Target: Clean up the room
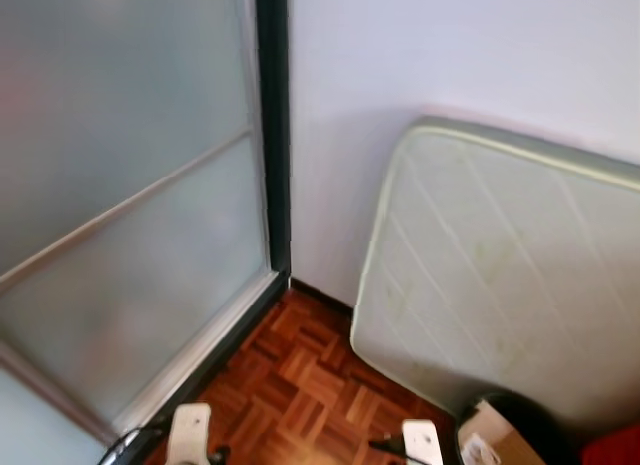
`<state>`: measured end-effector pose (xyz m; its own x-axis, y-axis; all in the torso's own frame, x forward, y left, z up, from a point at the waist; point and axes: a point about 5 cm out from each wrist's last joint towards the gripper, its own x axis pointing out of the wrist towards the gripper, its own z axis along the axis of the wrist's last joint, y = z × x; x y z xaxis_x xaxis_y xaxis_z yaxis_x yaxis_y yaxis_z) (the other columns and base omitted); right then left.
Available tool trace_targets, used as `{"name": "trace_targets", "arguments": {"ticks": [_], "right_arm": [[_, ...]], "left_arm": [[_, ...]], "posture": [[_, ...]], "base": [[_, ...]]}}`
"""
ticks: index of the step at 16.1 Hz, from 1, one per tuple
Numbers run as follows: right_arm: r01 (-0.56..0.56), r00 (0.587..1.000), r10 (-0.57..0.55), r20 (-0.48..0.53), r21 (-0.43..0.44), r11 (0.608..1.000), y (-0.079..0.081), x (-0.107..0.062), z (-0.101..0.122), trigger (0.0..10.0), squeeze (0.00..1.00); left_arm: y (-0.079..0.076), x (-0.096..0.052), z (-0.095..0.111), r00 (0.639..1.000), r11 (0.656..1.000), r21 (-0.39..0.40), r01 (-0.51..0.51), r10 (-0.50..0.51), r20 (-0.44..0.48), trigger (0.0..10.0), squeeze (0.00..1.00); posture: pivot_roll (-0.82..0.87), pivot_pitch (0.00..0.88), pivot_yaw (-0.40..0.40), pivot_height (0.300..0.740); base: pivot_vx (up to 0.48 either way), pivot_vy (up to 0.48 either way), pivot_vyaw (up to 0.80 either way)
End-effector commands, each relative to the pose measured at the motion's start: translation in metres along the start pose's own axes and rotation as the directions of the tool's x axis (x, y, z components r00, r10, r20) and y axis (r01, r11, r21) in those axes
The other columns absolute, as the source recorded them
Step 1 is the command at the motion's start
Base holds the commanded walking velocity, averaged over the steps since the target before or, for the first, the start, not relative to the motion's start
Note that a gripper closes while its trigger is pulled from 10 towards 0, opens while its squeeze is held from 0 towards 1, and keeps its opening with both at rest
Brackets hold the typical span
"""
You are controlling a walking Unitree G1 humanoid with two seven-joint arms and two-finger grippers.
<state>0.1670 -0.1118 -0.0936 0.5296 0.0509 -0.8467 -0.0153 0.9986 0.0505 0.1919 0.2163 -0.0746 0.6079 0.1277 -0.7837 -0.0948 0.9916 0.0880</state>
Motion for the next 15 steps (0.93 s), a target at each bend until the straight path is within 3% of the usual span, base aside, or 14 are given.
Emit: {"name": "trace_targets", "arguments": {"ticks": [1, 15], "right_arm": [[-0.013, 1.0, 0.013, -0.001, 0.01, 1.0, 0.005, -0.0005, -0.0019, 10.0, 0.0], [-0.022, 1.0, 0.022, -0.001, 0.015, 1.0, 0.0059, -0.0007, -0.0028, 10.0, 0.0]], "left_arm": [[-0.0022, 0.0003, 0.0003, 1.0, 1.0, -0.001, 0.007, -0.007, -0.004, 10.0, 0.0], [-0.0019, 0.0001, -0.0004, 1.0, 1.0, 0.002, 0.012, -0.012, -0.006, 10.0, 0.0]], "posture": [[-0.04, 0.015, -0.054, 0.74], [-0.04, 0.004, -0.049, 0.74]], "base": [[0.277, 0.0, 0.0], [0.281, 0.0, 0.0]]}}
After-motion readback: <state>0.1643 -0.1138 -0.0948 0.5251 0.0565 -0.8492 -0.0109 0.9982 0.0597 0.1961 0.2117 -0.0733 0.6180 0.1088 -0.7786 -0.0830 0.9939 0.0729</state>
